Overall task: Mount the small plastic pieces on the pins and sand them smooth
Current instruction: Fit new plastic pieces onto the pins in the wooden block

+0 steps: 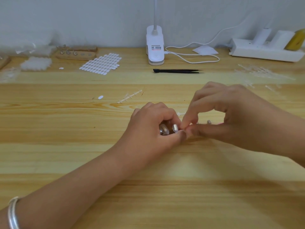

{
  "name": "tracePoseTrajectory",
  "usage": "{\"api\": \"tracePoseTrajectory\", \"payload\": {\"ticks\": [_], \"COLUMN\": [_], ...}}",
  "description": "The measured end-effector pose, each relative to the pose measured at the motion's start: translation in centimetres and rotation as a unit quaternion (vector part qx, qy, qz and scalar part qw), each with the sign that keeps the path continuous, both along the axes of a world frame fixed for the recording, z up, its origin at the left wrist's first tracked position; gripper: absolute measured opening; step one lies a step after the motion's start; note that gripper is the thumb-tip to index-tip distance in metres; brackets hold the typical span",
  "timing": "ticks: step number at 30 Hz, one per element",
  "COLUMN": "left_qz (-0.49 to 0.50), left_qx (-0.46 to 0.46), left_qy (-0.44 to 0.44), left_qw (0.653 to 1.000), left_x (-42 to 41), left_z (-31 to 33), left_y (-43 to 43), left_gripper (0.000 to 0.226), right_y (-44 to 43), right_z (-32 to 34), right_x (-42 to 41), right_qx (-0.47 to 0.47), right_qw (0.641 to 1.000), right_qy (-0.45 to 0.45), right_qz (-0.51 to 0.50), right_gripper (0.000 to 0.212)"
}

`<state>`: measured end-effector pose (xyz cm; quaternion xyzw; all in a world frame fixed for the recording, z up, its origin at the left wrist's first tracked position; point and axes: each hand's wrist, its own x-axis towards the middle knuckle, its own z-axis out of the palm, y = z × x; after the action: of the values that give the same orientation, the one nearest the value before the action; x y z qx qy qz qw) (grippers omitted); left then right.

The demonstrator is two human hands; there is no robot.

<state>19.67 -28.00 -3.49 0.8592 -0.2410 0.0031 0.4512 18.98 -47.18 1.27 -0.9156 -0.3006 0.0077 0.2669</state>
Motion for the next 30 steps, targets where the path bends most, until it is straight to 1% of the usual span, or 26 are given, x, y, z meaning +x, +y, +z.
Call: {"api": "tracePoseTrajectory", "payload": {"ticks": [5, 10, 14, 16, 18, 20, 22, 23, 25, 26, 28, 30], "left_qz": [-0.005, -0.002, -0.009, -0.002, 0.002, 0.004, 0.026, 0.044, 0.067, 0.069, 0.062, 0.058], "left_qx": [-0.002, 0.000, 0.003, 0.012, 0.023, 0.043, 0.086, 0.117, 0.172, 0.192, 0.211, 0.222], "left_qy": [0.004, 0.005, -0.001, -0.005, -0.016, -0.040, -0.085, -0.111, -0.147, -0.155, -0.166, -0.175], "left_qw": [1.000, 1.000, 1.000, 1.000, 1.000, 0.998, 0.992, 0.986, 0.972, 0.967, 0.961, 0.957], "left_x": [0.0, -0.1, -0.1, 0.0, -0.1, -0.4, -0.8, -1.0, -1.3, -1.4, -1.5, -1.4], "left_z": [0.1, 0.2, 0.1, 0.0, 0.0, 0.1, 0.0, -0.1, -0.3, -0.3, -0.3, -0.2], "left_y": [0.0, 0.0, 0.1, 0.0, 0.1, 0.2, 0.7, 0.9, 1.5, 1.7, 1.9, 1.7], "left_gripper": [0.018, 0.018, 0.019, 0.020, 0.017, 0.013, 0.021, 0.029, 0.040, 0.043, 0.046, 0.046], "right_y": [0.2, 0.0, -0.3, -0.6, -0.8, -1.0, -1.4, -1.4, -1.1, -0.8, 0.0, 0.6], "right_z": [-0.3, -0.4, -0.8, -0.7, -0.2, 0.5, 1.0, 1.1, 1.0, 0.6, -0.2, -1.1], "right_x": [0.2, 0.8, 1.3, 1.4, 1.6, 2.2, 3.3, 4.0, 5.3, 5.7, 6.0, 5.9], "right_qx": [-0.027, -0.041, 0.003, 0.022, 0.040, 0.073, 0.089, 0.080, 0.040, 0.022, 0.001, 0.010], "right_qw": [0.999, 0.998, 0.999, 0.998, 0.998, 0.997, 0.995, 0.995, 0.993, 0.992, 0.990, 0.989], "right_qy": [-0.017, -0.007, 0.018, 0.030, 0.024, 0.009, 0.006, 0.023, 0.083, 0.105, 0.123, 0.132], "right_qz": [0.012, 0.038, 0.049, 0.047, 0.044, 0.016, -0.033, -0.053, -0.068, -0.067, -0.062, -0.063], "right_gripper": [0.013, 0.015, 0.010, 0.011, 0.015, 0.019, 0.014, 0.009, 0.013, 0.015, 0.015, 0.015]}}
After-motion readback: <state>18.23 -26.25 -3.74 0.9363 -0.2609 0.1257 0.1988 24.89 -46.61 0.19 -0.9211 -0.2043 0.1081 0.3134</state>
